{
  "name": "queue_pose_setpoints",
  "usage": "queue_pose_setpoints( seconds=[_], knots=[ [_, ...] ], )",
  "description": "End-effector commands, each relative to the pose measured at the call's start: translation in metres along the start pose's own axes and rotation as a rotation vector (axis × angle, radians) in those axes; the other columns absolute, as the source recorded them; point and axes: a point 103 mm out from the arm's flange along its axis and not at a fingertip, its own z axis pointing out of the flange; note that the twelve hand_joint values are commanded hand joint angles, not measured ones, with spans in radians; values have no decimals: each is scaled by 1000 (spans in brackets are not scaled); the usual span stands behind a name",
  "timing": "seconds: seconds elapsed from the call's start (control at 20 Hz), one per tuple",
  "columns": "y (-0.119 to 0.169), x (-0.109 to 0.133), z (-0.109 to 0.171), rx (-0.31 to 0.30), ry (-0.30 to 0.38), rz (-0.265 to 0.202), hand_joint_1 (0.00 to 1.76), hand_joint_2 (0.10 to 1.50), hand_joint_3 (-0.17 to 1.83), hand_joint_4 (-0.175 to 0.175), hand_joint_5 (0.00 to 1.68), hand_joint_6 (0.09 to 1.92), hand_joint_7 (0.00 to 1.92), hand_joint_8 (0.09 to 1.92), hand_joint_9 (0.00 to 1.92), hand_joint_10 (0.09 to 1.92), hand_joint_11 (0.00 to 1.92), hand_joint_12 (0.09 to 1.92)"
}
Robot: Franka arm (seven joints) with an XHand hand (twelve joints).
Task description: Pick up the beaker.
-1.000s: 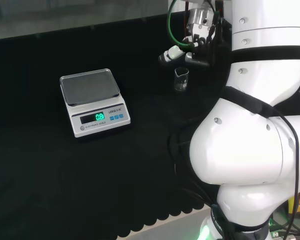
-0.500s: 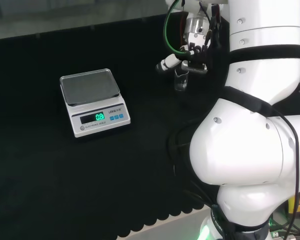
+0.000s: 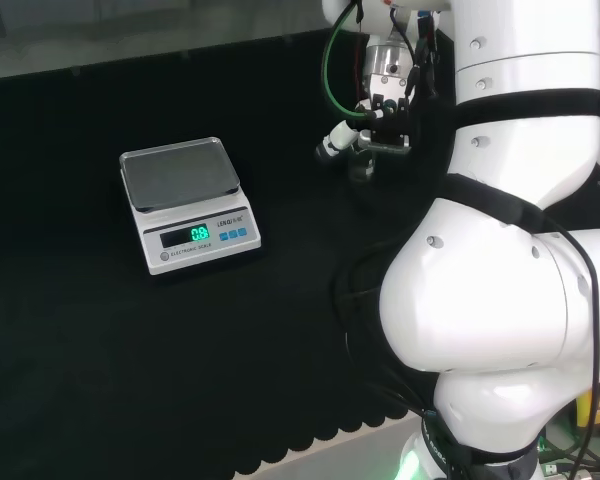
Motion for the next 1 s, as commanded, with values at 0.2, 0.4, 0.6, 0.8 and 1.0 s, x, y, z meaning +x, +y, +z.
queue_pose_setpoints(
  seconds=[0.2, 0.4, 0.6, 0.8, 1.0],
  knots=[
    [1, 1, 3, -38, -42, 24, 779, 831, 133, -93, 475, 87, 213, 838, 354, 854, 513, 1302],
    [3, 1, 5, -47, -46, 28, 854, 787, 255, -107, 511, 152, 394, 825, 630, 712, 754, 1187],
    [4, 2, 4, -60, -58, 34, 926, 721, 462, -130, 473, 373, 533, 838, 886, 564, 1022, 1002],
    [3, 3, 1, -77, -73, 37, 1047, 709, 599, -150, 500, 588, 576, 854, 1021, 478, 1198, 855],
    [1, 4, -1, -95, -89, 41, 1168, 708, 707, -168, 585, 696, 646, 853, 1143, 392, 1349, 729]
  ],
)
